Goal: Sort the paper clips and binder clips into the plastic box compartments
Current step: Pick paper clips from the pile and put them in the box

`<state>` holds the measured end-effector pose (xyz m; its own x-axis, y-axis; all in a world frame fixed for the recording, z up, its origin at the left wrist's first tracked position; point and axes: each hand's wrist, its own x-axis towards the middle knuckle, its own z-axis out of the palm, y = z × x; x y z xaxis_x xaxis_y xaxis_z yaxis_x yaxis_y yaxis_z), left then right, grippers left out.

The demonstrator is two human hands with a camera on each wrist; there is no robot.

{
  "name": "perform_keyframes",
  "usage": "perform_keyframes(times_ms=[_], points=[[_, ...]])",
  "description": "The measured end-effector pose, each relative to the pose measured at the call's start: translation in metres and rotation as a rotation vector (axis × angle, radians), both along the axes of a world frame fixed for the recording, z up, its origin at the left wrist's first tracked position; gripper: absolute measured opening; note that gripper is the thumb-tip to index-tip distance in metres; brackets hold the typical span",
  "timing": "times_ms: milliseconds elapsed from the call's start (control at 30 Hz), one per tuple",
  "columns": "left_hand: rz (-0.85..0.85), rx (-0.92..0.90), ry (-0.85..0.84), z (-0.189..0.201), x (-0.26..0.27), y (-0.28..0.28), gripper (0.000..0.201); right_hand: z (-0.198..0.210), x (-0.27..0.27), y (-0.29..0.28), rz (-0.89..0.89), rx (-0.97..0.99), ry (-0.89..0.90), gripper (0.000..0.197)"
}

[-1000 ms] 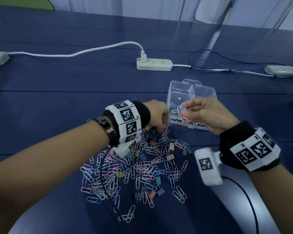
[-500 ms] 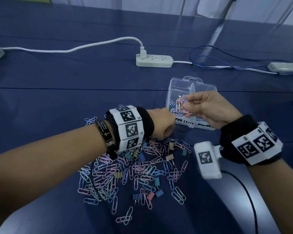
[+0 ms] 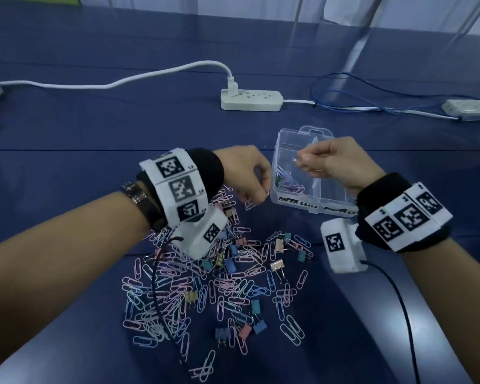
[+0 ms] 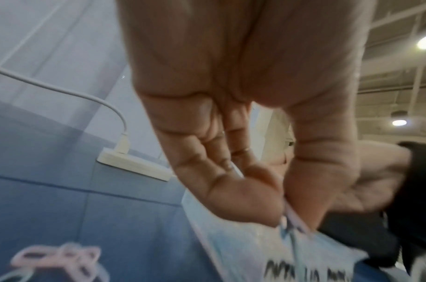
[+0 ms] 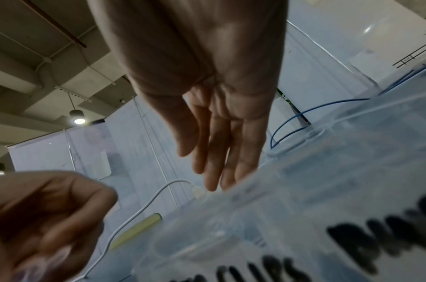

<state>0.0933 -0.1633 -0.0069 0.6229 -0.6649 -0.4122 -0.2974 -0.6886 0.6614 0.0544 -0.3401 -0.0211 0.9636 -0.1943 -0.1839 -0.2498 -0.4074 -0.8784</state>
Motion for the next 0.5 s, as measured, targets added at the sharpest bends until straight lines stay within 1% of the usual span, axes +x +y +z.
perform_keyframes(times_ms=[67,167,300,433,500], points=[[0.026,-0.055,0.047,0.007,0.009,-0.004,0.025,0.001,0.0,-0.001,0.028,-0.03,0.004,0.021],[0.02,-0.092,0.113,0.01,0.02,-0.013,0.021,0.003,0.001,-0.004,0.068,-0.061,0.005,0.023],[0.029,-0.17,0.175,0.007,0.03,-0.028,0.018,0.007,0.0,-0.006,0.085,-0.001,-0.07,0.03],[0.13,-0.322,0.296,0.004,0.031,-0.037,0.016,0.012,-0.002,-0.005,0.135,0.074,-0.071,0.028],[0.187,-0.385,0.352,0.002,0.03,-0.038,0.016,0.013,-0.003,-0.004,0.144,0.073,-0.058,0.033]])
